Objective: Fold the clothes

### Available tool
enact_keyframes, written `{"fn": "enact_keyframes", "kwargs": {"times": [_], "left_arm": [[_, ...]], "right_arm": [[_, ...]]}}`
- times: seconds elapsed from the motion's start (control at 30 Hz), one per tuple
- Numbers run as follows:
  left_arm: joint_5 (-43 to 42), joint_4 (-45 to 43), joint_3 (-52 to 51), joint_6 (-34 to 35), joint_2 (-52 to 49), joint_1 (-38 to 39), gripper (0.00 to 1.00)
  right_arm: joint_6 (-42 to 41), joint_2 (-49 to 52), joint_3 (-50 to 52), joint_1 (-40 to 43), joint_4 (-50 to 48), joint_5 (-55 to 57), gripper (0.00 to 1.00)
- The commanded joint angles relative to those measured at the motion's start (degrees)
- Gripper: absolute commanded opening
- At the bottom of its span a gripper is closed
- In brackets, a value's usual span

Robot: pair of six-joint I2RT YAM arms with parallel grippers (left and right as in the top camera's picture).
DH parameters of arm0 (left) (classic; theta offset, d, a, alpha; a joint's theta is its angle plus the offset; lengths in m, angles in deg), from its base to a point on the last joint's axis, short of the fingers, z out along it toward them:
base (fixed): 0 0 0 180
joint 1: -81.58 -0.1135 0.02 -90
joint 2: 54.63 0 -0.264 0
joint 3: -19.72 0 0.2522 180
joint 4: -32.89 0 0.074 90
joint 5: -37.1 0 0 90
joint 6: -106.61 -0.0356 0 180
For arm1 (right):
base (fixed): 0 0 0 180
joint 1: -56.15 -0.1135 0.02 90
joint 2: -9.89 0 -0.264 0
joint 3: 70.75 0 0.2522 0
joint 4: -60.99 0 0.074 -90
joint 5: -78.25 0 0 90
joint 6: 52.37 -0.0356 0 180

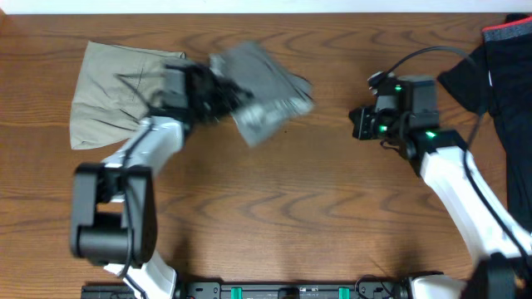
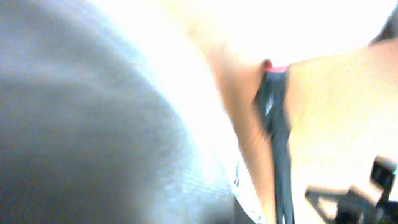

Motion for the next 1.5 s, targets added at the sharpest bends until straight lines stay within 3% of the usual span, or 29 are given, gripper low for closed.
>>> {"fn": "enact_keyframes", "kwargs": {"times": [0.0, 0.13, 0.4, 0.5, 0.67, 0.83, 0.93, 1.07, 1.17, 1.3, 1.47], "left_arm": [[-3.8, -8.3, 4.2, 4.3, 2.8, -4.6, 0.06], [-3.8, -12.4, 6.3, 4.7, 2.8, -10.5, 0.06], [-3.8, -7.6, 6.6, -9.2, 2.8, -23.0, 0.06], [-3.7, -6.6, 6.6, -11.2, 2.7, -26.5, 0.06], [-3.3, 1.9, 6.5, -13.8, 2.1, -30.2, 0.06], [4.3, 13.6, 6.4, -18.1, 1.0, -30.4, 0.06], [6.0, 15.6, 5.9, -18.7, 1.0, -30.4, 0.06], [1.5, 9.4, 6.0, -14.9, 1.6, -30.4, 0.06], [-4.0, -4.5, 6.2, -5.6, 1.8, -30.1, 0.06], [-4.1, -21.7, 7.2, 4.2, 1.8, -29.4, 0.06], [1.1, -22.4, 8.3, 2.0, 1.2, -28.9, 0.06]], "right_arm": [[-0.9, -2.7, -0.2, 0.4, 0.1, 0.1, 0.03], [-0.9, -3.6, -0.2, 0.4, 2.0, 0.1, 0.03], [-0.9, -3.5, -0.2, 0.4, 5.7, 0.1, 0.02], [-0.9, -3.5, -0.2, 0.4, 5.8, -0.1, 0.01], [-0.9, -3.5, -0.2, 0.3, 5.8, -0.3, 0.01], [-0.9, -3.5, -0.2, 0.3, 5.9, -0.3, 0.01], [-0.9, -3.5, -0.2, 0.3, 6.4, -0.3, 0.01], [-0.9, -3.5, -0.2, 0.3, 6.2, -0.3, 0.01], [-0.9, -3.5, -0.2, 0.3, 6.1, -0.3, 0.01], [-0.9, -3.5, -0.2, 0.3, 6.2, -0.3, 0.02], [-0.9, -3.5, -0.2, 0.2, 6.3, -0.3, 0.02]]}}
